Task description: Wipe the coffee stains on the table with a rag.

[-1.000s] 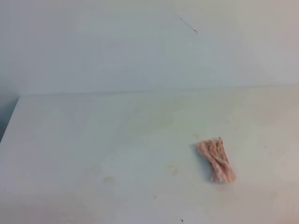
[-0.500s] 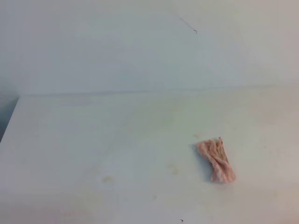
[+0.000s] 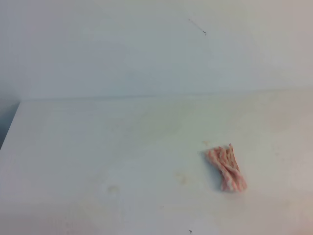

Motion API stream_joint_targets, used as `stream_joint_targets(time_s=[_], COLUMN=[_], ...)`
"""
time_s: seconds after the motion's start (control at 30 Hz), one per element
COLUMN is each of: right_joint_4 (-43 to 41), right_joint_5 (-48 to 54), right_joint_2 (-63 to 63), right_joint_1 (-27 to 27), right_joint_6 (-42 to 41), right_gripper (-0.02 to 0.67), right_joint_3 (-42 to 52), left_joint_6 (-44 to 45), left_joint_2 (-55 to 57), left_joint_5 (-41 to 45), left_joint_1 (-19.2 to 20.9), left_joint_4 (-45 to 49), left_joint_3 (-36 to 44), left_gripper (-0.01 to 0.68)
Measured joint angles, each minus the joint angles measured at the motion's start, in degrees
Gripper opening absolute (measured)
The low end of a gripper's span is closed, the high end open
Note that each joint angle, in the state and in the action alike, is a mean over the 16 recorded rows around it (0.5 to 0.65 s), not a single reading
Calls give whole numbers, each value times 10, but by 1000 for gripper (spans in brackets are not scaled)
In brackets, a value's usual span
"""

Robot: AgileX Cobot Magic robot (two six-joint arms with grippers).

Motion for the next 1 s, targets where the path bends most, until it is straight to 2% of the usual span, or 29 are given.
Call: stream_joint_targets(time_s=[1.0], right_joint_4=[0], right_joint_5=[-2], right_joint_2=[0], right_joint_1=[0], right_joint_6=[0], right_gripper=[-4], right_joint_3=[0], left_joint_6=[0], left_joint_2=[0], left_joint_5=[0], left_joint_1=[0], left_joint_4=[0], left_joint_3=[0], left_gripper=[1])
